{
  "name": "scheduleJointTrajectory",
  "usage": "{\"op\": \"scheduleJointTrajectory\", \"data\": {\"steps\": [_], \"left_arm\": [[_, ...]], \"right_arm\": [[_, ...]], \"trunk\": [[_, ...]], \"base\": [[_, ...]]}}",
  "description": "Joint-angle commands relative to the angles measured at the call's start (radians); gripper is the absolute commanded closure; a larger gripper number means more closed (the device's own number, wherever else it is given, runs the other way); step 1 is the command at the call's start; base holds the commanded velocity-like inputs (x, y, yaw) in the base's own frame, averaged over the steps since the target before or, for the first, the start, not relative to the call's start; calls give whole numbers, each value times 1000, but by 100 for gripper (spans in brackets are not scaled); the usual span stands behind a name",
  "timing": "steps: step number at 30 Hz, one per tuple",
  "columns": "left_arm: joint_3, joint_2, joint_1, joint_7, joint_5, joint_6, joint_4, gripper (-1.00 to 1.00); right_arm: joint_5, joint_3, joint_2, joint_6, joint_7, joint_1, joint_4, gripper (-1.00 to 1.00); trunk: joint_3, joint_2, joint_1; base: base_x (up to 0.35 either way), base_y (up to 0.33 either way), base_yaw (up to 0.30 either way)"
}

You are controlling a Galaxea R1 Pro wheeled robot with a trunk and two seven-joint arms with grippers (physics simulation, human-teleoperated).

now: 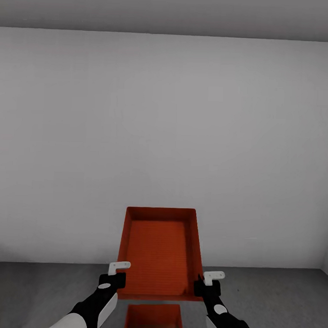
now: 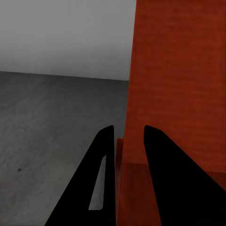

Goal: Move the two storage containers from the living room to the garage. In the garage, place one container on the floor and stack the other container on top of it (either order is fine).

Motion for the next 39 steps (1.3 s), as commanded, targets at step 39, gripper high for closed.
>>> {"op": "scheduleJointTrajectory", "data": {"steps": [39], "left_arm": [[17, 13, -1, 11, 8, 2, -1, 100]], "right_arm": [[-1, -33, -2, -1, -11, 0, -1, 100]], "trunk": [[-42, 0, 0]], "base": [[0, 0, 0]]}}
